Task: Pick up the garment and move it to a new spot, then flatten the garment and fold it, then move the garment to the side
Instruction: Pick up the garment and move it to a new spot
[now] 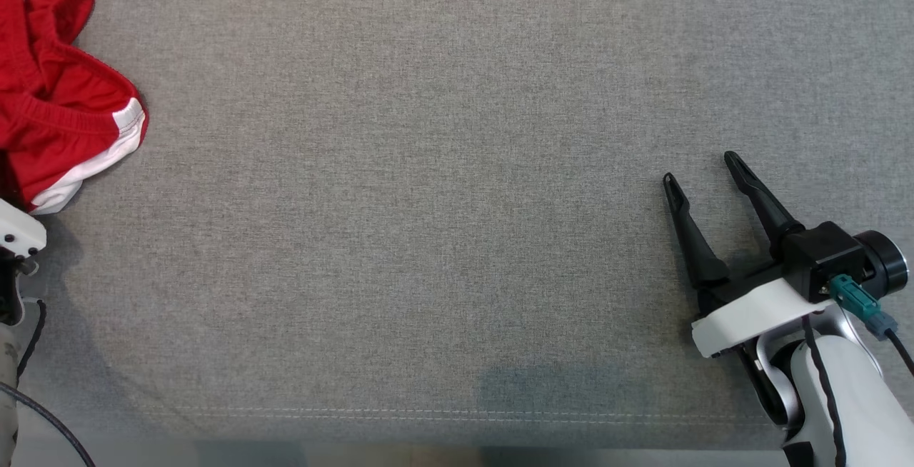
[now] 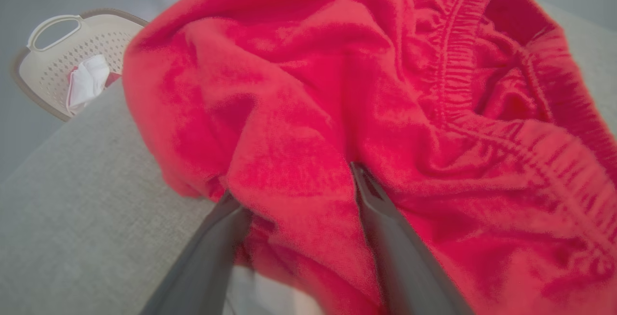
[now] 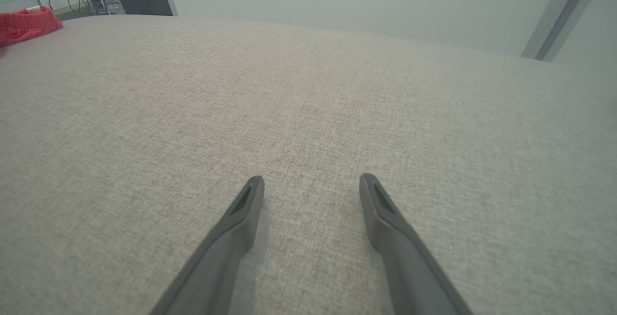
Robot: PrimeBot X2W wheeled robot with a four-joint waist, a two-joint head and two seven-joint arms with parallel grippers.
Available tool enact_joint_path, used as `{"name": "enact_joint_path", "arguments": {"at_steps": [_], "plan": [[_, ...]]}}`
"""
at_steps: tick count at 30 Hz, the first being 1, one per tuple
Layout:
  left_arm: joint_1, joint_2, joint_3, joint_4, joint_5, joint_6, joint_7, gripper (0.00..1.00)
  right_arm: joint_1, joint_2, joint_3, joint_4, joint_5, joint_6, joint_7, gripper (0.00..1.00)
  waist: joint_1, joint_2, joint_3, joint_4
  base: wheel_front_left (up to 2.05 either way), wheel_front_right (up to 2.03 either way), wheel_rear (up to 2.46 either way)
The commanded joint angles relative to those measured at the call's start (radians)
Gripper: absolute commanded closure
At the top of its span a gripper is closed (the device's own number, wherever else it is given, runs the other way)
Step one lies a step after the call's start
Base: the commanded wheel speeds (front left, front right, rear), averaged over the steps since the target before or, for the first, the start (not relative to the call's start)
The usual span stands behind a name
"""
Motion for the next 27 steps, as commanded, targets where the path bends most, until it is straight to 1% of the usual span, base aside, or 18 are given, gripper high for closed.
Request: {"name": "enact_joint_path", "arguments": {"at_steps": [1,3,7,9,13,16,19,27], "plan": [[-0.028,0.057,0.024,-0.004,-0.009,0.006,-0.007,1.0,-0.004,0.002,0.013,-0.03,0.0,0.0,-0.003,0.0,0.0,0.0,0.0,-0.003,0.0,0.0,0.0],[-0.032,0.055,0.016,-0.001,0.0,0.003,-0.04,1.0,-0.003,0.006,0.006,-0.023,0.004,0.0,-0.009,0.0,0.0,0.0,-0.011,-0.002,0.0,0.0,0.0],[-0.049,0.048,-0.022,-0.027,0.037,-0.023,-0.092,1.0,0.002,0.016,-0.002,-0.003,0.009,0.0,-0.02,0.0,0.0,0.0,-0.046,0.009,0.0,0.0,0.0],[-0.066,0.039,-0.034,-0.05,0.045,-0.039,-0.106,1.0,0.004,0.021,-0.006,0.008,0.014,0.0,-0.026,0.0,0.0,0.0,-0.067,0.019,0.0,0.0,0.0],[-0.122,0.043,-0.104,-0.121,0.103,-0.063,-0.116,1.0,0.007,0.033,-0.006,0.036,0.024,0.0,-0.04,0.0,0.0,0.0,-0.112,0.033,0.0,0.0,0.0],[-0.167,0.034,-0.16,-0.185,0.136,-0.073,-0.113,1.0,0.011,0.044,-0.005,0.058,0.032,0.0,-0.05,0.0,0.0,0.0,-0.147,0.038,0.0,0.0,0.0],[-0.196,0.024,-0.211,-0.25,0.147,-0.079,-0.093,1.0,0.016,0.056,-0.003,0.076,0.043,0.0,-0.061,0.0,0.0,0.0,-0.174,0.03,0.0,0.0,0.0],[-0.177,-0.028,-0.325,-0.483,0.093,-0.081,-0.033,1.0,0.032,0.077,-0.022,0.119,0.062,0.0,-0.079,0.0,0.0,0.0,-0.216,-0.027,0.0,0.0,0.0]]}}
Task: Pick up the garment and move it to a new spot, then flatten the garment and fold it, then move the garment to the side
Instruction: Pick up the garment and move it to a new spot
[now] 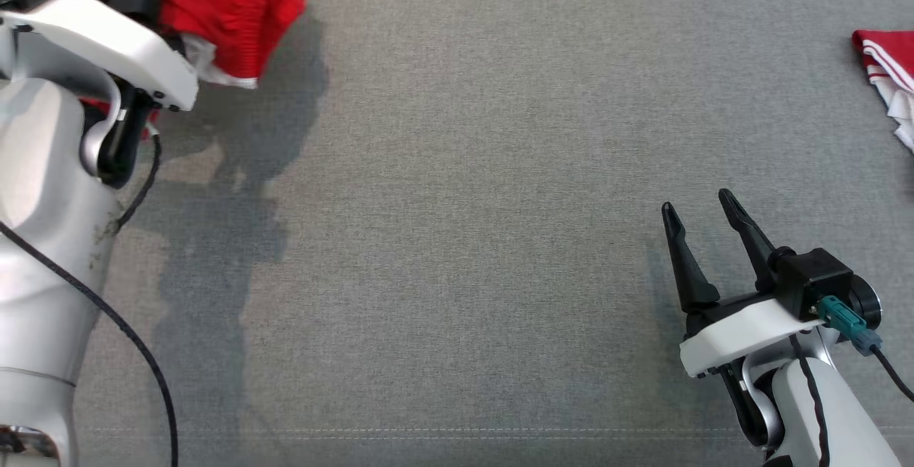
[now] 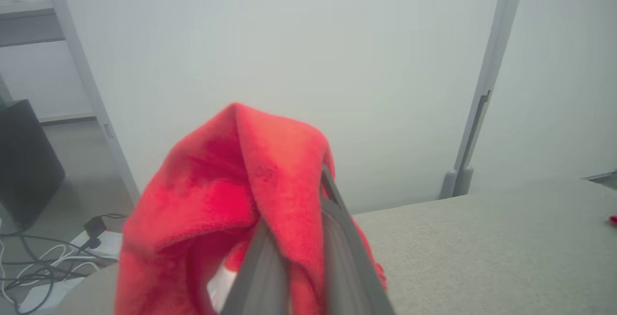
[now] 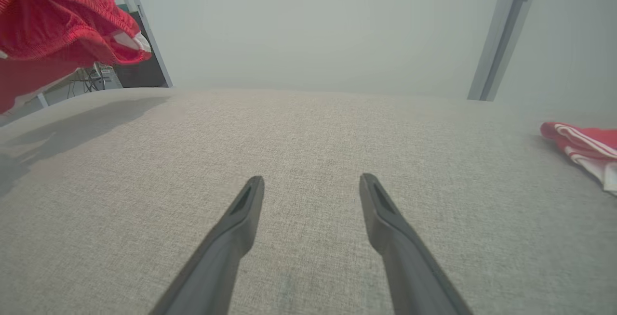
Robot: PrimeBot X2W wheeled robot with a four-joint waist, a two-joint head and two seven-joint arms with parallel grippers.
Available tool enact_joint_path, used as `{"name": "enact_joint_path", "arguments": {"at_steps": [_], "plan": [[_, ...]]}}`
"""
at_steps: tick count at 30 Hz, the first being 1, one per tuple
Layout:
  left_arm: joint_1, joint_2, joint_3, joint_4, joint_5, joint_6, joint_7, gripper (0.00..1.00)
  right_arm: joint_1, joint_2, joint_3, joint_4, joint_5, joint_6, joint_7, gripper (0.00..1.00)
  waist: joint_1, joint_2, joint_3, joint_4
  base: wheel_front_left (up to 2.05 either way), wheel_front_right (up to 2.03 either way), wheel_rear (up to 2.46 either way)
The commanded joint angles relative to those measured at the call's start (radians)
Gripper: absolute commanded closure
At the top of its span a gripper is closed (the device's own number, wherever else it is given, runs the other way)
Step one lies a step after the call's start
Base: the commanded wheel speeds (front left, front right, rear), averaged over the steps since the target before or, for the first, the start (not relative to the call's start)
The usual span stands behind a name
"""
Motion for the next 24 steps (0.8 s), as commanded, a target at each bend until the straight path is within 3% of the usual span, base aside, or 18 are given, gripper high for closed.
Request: {"name": "enact_joint_path", "arguments": {"at_steps": [1,4,9,15,20,21,22,23,24], "plan": [[-0.016,0.039,0.023,-0.045,-0.016,-0.007,0.002,1.0,0.018,0.009,0.011,-0.017,0.009,0.0,-0.016,0.0,0.0,0.0,-0.012,-0.021,0.0,0.0,0.0],[0.006,-0.005,0.014,-0.121,-0.04,-0.002,0.006,1.0,0.022,0.015,-0.002,-0.008,0.012,0.0,-0.019,0.0,0.0,0.0,-0.021,-0.049,0.0,0.0,0.0],[0.093,-0.103,0.003,-0.168,-0.075,0.054,0.001,1.0,0.024,0.025,-0.012,-0.002,0.017,0.0,-0.021,0.0,0.0,0.0,-0.025,-0.101,0.0,0.0,0.0],[0.231,-0.221,-0.025,-0.118,-0.106,0.08,-0.046,1.0,0.022,0.031,-0.019,-0.015,0.016,0.0,-0.022,0.0,0.0,0.0,-0.023,-0.153,0.0,0.0,0.0],[0.298,-0.276,-0.081,-0.022,-0.086,0.082,-0.076,1.0,0.019,0.033,-0.019,-0.018,0.013,0.0,-0.022,0.0,0.0,0.0,-0.029,-0.17,0.0,0.0,0.0],[0.306,-0.281,-0.09,-0.005,-0.082,0.081,-0.08,0.62,0.017,0.033,-0.02,-0.019,0.013,0.0,-0.022,0.0,0.0,0.0,-0.033,-0.17,0.0,0.0,0.0],[0.31,-0.283,-0.101,0.011,-0.07,0.084,-0.084,0.39,0.018,0.033,-0.022,-0.019,0.012,0.0,-0.022,0.0,0.0,0.0,-0.038,-0.168,0.0,0.0,0.0],[0.315,-0.285,-0.107,0.025,-0.06,0.087,-0.088,0.0,0.019,0.033,-0.024,-0.019,0.012,0.0,-0.022,0.0,0.0,0.0,-0.044,-0.164,0.0,0.0,0.0],[0.321,-0.286,-0.104,0.036,-0.059,0.09,-0.091,0.0,0.021,0.032,-0.028,-0.02,0.011,0.0,-0.022,0.0,0.0,0.0,-0.05,-0.159,0.0,0.0,0.0]]}}
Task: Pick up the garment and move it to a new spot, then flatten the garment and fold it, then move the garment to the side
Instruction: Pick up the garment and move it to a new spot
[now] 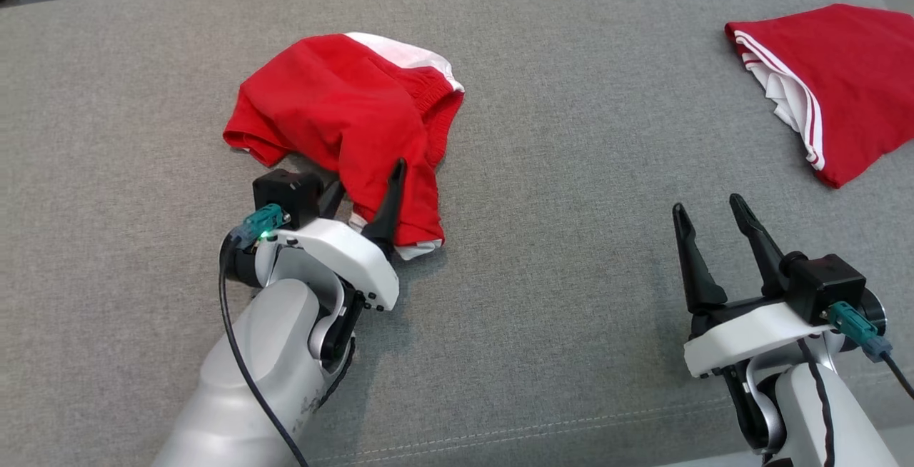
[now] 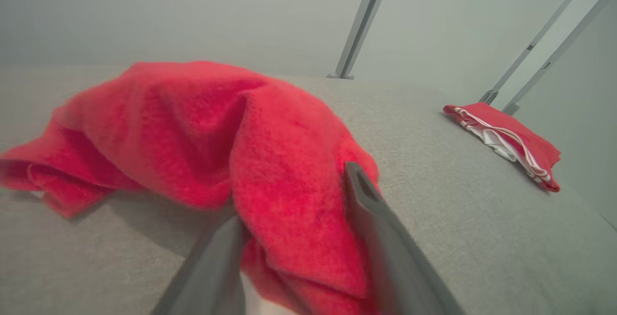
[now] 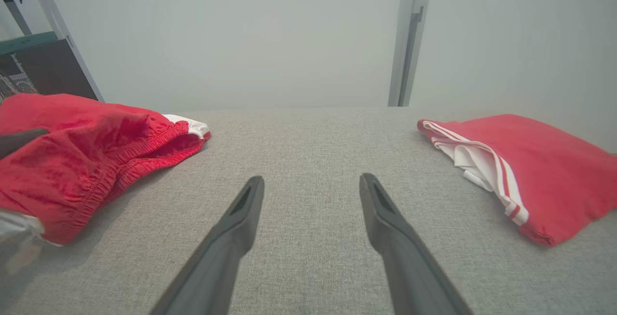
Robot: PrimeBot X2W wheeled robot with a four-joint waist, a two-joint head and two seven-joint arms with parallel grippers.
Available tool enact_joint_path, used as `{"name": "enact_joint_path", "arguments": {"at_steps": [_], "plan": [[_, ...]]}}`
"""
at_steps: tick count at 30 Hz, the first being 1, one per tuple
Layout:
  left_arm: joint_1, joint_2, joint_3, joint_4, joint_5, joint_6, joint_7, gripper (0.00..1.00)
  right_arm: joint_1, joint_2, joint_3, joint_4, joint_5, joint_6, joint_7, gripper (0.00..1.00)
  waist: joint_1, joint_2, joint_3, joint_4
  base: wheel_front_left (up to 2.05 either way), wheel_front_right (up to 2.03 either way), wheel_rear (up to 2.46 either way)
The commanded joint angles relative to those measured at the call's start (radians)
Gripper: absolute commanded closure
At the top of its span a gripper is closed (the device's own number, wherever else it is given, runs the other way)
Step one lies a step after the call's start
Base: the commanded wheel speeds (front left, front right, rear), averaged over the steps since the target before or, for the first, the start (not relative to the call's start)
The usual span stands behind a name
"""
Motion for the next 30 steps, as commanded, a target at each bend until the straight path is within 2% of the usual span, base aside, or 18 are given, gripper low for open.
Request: {"name": "enact_joint_path", "arguments": {"at_steps": [1,7,18,20,30], "plan": [[-0.003,0.022,0.024,-0.008,0.018,0.013,-0.01,0.0,0.003,0.001,0.015,-0.024,0.002,0.0,-0.013,0.0,0.0,-0.0001,-0.013,0.012,0.0,0.0,0.0],[0.065,0.055,0.072,-0.047,0.072,0.03,-0.014,0.0,0.018,-0.002,0.021,-0.025,0.008,0.0,-0.013,0.0,0.0,-0.0001,-0.064,0.056,0.0,0.0,0.0],[0.33,0.131,0.224,-0.321,0.267,0.08,-0.015,0.0,0.058,-0.019,0.058,-0.012,0.035,0.0,-0.013,0.0,0.0,-0.0001,-0.168,0.145,0.0,0.0,0.0],[0.399,0.137,0.253,-0.381,0.322,0.083,-0.015,0.0,0.072,-0.025,0.074,-0.004,0.049,0.0,-0.013,0.0,0.0,-0.0001,-0.192,0.162,0.0,0.0,0.0],[0.569,0.113,0.374,-0.498,0.408,0.079,-0.015,0.0,0.118,-0.027,0.091,0.009,0.065,0.0,-0.013,0.0,0.0,-0.0001,-0.257,0.182,0.0,0.0,0.0]]}}
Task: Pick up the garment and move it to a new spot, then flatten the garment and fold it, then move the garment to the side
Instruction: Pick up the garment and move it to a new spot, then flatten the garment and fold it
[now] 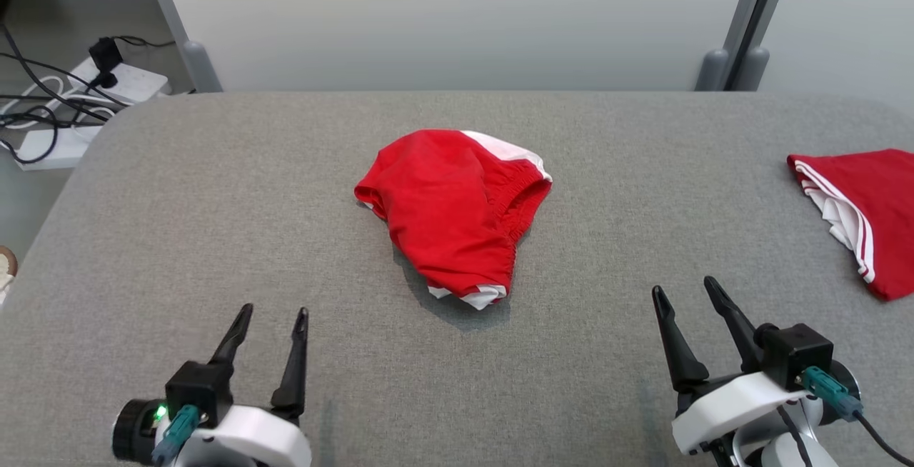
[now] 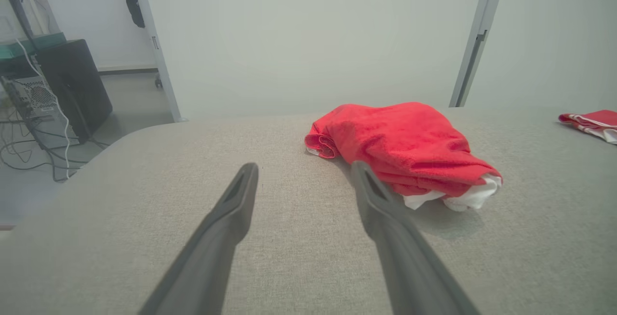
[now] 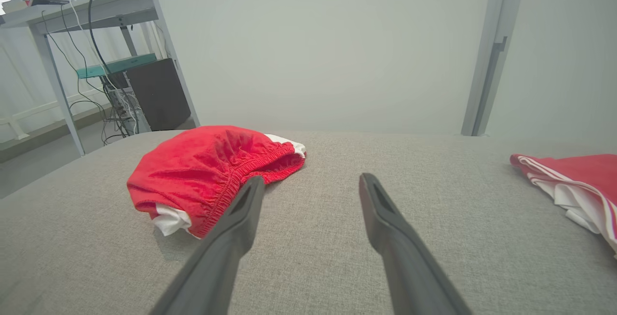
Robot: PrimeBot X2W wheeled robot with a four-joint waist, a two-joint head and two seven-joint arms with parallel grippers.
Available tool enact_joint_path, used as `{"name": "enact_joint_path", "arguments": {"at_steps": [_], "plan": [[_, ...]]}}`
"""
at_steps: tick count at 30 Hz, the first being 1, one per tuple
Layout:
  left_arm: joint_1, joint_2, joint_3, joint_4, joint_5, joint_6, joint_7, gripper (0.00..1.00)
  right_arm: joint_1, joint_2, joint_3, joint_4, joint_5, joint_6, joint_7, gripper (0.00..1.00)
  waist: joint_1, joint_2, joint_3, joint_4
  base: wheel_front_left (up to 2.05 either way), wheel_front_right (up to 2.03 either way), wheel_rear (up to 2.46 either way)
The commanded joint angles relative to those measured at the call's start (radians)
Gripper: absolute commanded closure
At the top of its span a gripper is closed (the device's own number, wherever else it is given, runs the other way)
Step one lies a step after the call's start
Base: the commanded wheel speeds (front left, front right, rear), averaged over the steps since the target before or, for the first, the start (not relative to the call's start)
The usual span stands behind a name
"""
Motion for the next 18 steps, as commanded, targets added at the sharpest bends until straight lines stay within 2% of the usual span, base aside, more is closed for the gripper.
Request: {"name": "enact_joint_path", "arguments": {"at_steps": [1,8,18], "plan": [[-0.007,0.012,0.057,-0.044,0.023,-0.001,-0.009,0.0,-0.006,-0.009,0.023,-0.022,0.01,0.0,-0.013,0.0,0.0,0.0,-0.011,0.004,0.0,0.0,0.0],[0.059,-0.009,0.13,-0.103,0.085,-0.014,-0.009,0.0,0.013,-0.004,0.013,-0.023,0.006,0.0,-0.013,0.0,0.0,0.0,-0.026,-0.001,0.0,0.0,0.0],[0.105,-0.043,0.201,-0.114,0.13,-0.046,-0.009,0.0,0.042,0.006,-0.029,-0.035,-0.013,0.0,-0.013,0.0,0.0,0.0,-0.025,-0.015,0.0,0.0,0.0]]}}
